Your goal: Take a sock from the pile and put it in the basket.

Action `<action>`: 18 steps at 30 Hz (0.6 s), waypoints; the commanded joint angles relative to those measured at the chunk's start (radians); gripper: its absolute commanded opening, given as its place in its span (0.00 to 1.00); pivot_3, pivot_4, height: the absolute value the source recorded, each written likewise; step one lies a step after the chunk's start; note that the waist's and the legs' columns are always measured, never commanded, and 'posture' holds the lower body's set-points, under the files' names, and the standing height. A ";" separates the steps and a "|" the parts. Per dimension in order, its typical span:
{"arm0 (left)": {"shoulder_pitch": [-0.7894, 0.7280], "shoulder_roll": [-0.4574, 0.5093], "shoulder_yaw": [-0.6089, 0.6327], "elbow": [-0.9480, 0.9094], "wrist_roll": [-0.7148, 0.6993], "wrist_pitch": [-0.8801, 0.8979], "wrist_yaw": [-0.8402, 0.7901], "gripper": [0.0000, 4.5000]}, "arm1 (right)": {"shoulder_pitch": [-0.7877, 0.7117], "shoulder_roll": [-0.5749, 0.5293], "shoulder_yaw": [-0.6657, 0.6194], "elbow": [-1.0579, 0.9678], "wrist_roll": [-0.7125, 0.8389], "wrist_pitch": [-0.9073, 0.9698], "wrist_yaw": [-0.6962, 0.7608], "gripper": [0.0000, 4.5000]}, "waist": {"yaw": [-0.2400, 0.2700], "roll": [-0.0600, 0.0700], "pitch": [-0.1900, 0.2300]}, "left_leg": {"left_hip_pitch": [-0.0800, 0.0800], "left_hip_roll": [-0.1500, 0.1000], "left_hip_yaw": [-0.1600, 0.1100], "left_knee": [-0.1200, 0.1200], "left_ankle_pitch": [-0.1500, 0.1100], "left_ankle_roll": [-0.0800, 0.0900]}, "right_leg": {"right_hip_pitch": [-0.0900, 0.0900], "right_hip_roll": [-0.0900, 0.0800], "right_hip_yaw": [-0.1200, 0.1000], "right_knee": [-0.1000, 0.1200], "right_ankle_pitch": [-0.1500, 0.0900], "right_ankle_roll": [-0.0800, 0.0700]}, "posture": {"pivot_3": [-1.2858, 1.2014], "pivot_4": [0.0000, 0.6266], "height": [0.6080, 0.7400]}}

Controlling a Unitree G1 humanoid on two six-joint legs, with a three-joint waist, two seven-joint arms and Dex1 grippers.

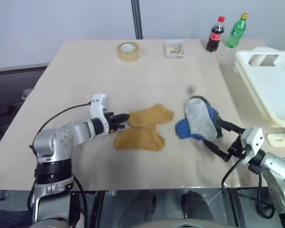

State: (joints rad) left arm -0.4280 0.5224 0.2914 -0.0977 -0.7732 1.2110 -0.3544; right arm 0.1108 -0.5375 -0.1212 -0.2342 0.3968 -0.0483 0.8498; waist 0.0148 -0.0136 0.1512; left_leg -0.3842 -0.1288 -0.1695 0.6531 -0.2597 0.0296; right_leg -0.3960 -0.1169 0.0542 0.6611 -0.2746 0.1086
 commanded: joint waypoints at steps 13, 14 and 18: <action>0.002 -0.070 -0.075 0.164 0.169 -0.291 -0.067 0.01 | -0.469 0.105 0.216 -0.022 -0.019 0.572 -0.247 1.00 | -0.007 0.000 0.000 | 0.000 0.000 -0.001 0.000 0.000 -0.001 | 0.000 0.000 -0.001 0.000 0.000 0.000 | 0.52 0.24 1.00; 0.005 -0.073 -0.074 0.166 0.174 -0.296 -0.065 0.01 | -0.513 0.123 0.232 0.011 -0.038 0.618 -0.279 1.00 | -0.007 0.000 0.000 | -0.001 0.000 -0.001 0.000 0.000 -0.001 | -0.001 0.000 -0.001 0.000 0.000 0.000 | 0.52 0.24 1.00; 0.014 -0.077 -0.068 0.170 0.187 -0.312 -0.065 0.01 | -0.612 0.181 0.291 0.137 -0.085 0.718 -0.323 1.00 | -0.009 0.000 0.000 | -0.002 0.000 -0.001 0.000 0.000 -0.001 | -0.001 -0.001 -0.001 0.000 0.000 0.000 | 0.52 0.24 1.00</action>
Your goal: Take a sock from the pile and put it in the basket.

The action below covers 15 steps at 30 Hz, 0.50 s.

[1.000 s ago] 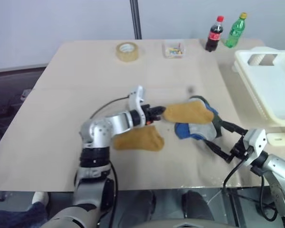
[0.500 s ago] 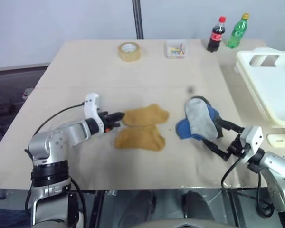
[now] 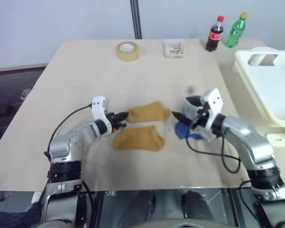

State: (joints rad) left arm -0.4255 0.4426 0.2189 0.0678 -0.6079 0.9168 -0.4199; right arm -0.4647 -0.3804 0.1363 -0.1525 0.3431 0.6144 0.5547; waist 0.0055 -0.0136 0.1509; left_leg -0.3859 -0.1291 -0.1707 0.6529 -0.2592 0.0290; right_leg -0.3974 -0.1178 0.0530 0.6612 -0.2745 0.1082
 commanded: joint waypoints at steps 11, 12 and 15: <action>0.063 -0.012 0.025 -0.053 0.013 -0.006 0.015 0.00 | -0.122 0.130 0.078 0.210 -0.098 0.074 -0.037 0.73 | -0.024 0.000 0.000 | 0.000 0.000 0.000 0.000 0.000 0.000 | 0.000 0.000 0.000 0.001 0.000 0.000 | 0.52 0.24 1.00; 0.065 -0.014 0.024 -0.056 0.013 -0.005 0.016 0.00 | -0.122 0.133 0.078 0.211 -0.099 0.075 -0.033 0.62 | -0.024 0.000 0.000 | 0.000 0.000 0.000 0.000 0.000 0.000 | 0.000 0.000 0.000 0.001 0.000 0.000 | 0.52 0.24 1.00; 0.063 -0.017 0.017 -0.055 0.020 -0.006 0.015 0.00 | -0.117 0.135 0.085 0.213 -0.107 0.073 -0.019 0.29 | -0.025 0.001 0.000 | 0.000 0.000 0.000 0.000 0.000 0.000 | 0.000 0.000 0.000 0.001 0.000 0.000 | 0.52 0.24 1.00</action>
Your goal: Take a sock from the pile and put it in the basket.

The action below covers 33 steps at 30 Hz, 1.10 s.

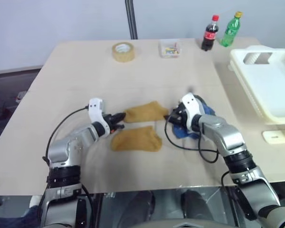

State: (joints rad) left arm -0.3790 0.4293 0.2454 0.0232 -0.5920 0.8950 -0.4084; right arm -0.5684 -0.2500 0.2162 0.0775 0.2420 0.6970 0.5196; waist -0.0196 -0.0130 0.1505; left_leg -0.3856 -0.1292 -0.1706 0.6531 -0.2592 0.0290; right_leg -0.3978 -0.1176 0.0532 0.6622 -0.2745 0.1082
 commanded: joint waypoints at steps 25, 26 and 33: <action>0.182 -0.041 0.272 -0.564 -0.396 0.438 0.223 0.00 | 0.099 -0.216 -0.129 -0.599 0.286 0.448 0.143 0.02 | -0.005 0.000 0.000 | -0.015 0.000 -0.001 0.001 0.000 0.000 | -0.013 -0.001 0.000 0.001 0.000 0.000 | 0.52 0.24 1.00; 0.222 -0.046 0.298 -0.608 -0.437 0.457 0.243 0.00 | 0.124 -0.244 -0.137 -0.633 0.310 0.473 0.153 0.02 | -0.005 0.000 0.000 | -0.014 0.000 0.000 0.001 0.000 0.000 | -0.014 -0.001 -0.001 0.001 0.000 0.000 | 0.52 0.24 1.00; 0.390 -0.048 0.434 -0.774 -0.643 0.424 0.384 0.00 | 0.211 -0.246 -0.176 -0.724 0.387 0.548 0.103 0.02 | 0.007 -0.001 0.000 | -0.013 0.000 0.000 0.001 0.001 -0.001 | -0.013 0.000 0.000 0.002 0.001 -0.002 | 0.52 0.24 1.00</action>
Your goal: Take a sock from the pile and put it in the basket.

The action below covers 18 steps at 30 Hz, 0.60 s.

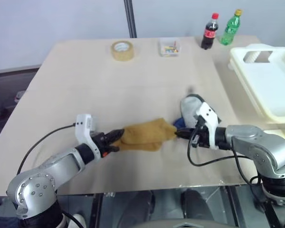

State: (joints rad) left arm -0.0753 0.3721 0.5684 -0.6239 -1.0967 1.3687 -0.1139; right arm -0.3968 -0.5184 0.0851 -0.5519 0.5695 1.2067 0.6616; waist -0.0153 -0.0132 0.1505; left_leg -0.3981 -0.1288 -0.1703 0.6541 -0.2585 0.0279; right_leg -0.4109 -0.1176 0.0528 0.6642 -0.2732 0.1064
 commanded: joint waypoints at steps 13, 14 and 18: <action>0.259 0.093 0.004 -0.114 -0.252 -0.263 0.251 0.00 | 0.044 0.111 0.094 -0.033 0.022 -0.029 -0.148 0.02 | 0.008 -0.001 -0.001 | 0.001 0.000 0.001 -0.001 0.000 0.000 | 0.000 0.000 0.001 -0.001 0.000 0.000 | 0.52 0.24 1.00; 0.257 0.097 -0.009 -0.106 -0.247 -0.277 0.252 0.00 | 0.042 0.115 0.103 -0.025 0.013 -0.041 -0.152 0.02 | 0.008 -0.001 -0.001 | 0.001 0.000 0.001 -0.001 0.000 0.000 | 0.000 -0.001 0.001 -0.001 0.000 0.000 | 0.52 0.24 1.00; 0.261 0.108 -0.070 -0.078 -0.212 -0.319 0.240 0.00 | 0.034 0.142 0.131 0.010 -0.016 -0.075 -0.175 0.02 | 0.004 -0.001 -0.001 | 0.001 0.000 0.001 -0.001 0.000 0.000 | 0.000 0.000 0.001 -0.001 0.000 0.000 | 0.52 0.24 1.00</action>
State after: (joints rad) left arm 0.1831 0.4693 0.5221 -0.7017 -1.3218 1.0823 0.1339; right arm -0.3447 -0.3904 0.2027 -0.5360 0.5594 1.1647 0.4984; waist -0.0113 -0.0137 0.1497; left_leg -0.3972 -0.1286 -0.1691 0.6525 -0.2585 0.0277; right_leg -0.4109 -0.1176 0.0536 0.6632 -0.2731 0.1060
